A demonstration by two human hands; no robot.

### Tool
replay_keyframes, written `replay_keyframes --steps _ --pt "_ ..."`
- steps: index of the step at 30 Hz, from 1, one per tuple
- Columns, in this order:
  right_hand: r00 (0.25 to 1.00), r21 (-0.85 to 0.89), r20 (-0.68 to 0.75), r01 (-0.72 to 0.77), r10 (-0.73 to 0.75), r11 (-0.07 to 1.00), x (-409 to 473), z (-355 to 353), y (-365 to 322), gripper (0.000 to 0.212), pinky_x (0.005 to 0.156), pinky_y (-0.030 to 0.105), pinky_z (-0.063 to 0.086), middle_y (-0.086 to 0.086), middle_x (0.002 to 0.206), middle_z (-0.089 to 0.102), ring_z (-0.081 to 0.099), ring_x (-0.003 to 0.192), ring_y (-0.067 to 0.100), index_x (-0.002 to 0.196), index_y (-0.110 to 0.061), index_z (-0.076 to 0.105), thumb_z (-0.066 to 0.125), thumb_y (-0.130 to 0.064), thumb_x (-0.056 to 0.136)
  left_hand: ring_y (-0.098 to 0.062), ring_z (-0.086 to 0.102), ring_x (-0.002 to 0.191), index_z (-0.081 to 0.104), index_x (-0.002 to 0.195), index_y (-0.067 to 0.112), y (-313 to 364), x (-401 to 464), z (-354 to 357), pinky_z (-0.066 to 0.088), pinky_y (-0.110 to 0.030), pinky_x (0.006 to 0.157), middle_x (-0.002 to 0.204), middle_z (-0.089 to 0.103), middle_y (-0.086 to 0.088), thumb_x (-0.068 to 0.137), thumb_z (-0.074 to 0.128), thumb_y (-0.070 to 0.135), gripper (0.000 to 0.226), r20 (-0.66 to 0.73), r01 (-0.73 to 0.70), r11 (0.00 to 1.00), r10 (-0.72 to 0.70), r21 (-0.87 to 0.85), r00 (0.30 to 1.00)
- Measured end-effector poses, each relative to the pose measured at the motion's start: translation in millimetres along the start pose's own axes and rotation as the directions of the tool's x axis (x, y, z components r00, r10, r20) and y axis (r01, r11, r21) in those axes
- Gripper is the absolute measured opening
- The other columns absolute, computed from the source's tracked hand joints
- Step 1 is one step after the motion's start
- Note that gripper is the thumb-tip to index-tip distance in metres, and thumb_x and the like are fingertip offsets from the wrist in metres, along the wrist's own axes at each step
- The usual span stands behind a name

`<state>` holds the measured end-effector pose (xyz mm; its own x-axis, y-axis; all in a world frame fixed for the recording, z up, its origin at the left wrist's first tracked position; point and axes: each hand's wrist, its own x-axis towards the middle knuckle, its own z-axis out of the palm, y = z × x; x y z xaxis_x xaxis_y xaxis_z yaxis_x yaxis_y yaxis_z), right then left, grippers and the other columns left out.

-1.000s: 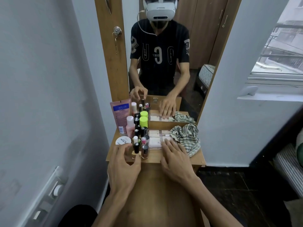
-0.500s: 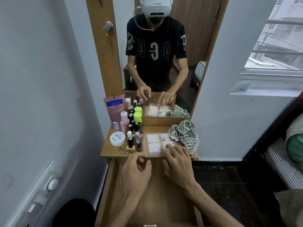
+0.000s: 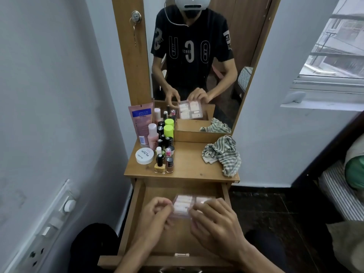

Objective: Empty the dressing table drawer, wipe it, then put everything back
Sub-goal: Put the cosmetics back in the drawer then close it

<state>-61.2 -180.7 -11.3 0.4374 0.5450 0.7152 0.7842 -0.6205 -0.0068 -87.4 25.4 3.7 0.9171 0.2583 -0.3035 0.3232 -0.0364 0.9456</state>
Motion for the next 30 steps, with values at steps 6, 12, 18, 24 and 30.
replay_keyframes --steps 6,12,18,24,30 --pt "0.966 0.169 0.237 0.067 -0.107 0.983 4.9 56.2 -3.1 0.013 0.066 0.031 0.056 -0.002 0.106 0.076 0.064 0.087 0.016 0.102 -0.019 0.076 0.07 -0.028 0.095 -0.016 0.069 0.062 0.066 0.096 0.02 -10.9 8.1 -36.5 0.056 -0.031 0.062 0.072 0.073 0.0 0.099 0.061 0.019 0.006 -0.04 0.025 0.901 -0.008 0.433 0.999" --pt "0.944 0.203 0.27 0.135 -0.188 0.97 30.4 115.0 -1.0 0.008 0.078 0.032 0.052 0.001 0.105 0.073 0.064 0.093 0.019 0.097 -0.017 0.072 0.07 -0.024 0.093 -0.022 0.068 0.109 0.056 0.131 0.025 -1.6 19.1 -42.9 0.055 -0.034 0.091 0.118 0.072 -0.001 0.097 0.053 0.03 0.035 0.072 -0.135 0.435 0.159 0.89 0.985" --pt "0.936 0.232 0.318 0.076 -0.15 0.97 25.8 138.5 3.9 0.015 0.07 0.032 0.056 0.001 0.106 0.071 0.067 0.092 0.021 0.103 -0.02 0.069 0.074 -0.023 0.089 -0.015 0.066 0.113 0.059 0.128 0.03 -8.3 15.5 -34.4 0.052 -0.03 0.091 0.127 0.064 0.008 0.096 0.049 0.031 0.034 0.091 -0.176 0.317 0.266 0.932 0.96" --pt "0.882 0.231 0.443 0.059 -0.159 0.971 25.6 151.8 -3.7 0.023 0.067 0.035 0.059 0.002 0.112 0.07 0.066 0.096 0.021 0.109 -0.018 0.072 0.07 -0.015 0.085 -0.015 0.07 0.103 0.069 0.116 0.03 -9.1 23.5 -46.8 0.05 -0.025 0.082 0.115 0.073 0.007 0.094 0.057 0.027 0.026 0.014 -0.176 0.451 0.34 0.875 0.94" --pt "0.853 0.311 0.511 -0.074 -0.101 0.948 41.6 134.4 -5.7 0.015 0.069 0.04 0.057 0.002 0.11 0.071 0.067 0.092 0.025 0.101 -0.014 0.073 0.062 -0.022 0.093 0.001 0.054 0.06 0.068 0.084 0.028 -0.7 26.4 -49.9 0.029 -0.01 0.055 0.08 0.072 0.014 0.087 0.074 0.025 0.007 -0.092 -0.203 0.598 0.424 0.775 0.901"
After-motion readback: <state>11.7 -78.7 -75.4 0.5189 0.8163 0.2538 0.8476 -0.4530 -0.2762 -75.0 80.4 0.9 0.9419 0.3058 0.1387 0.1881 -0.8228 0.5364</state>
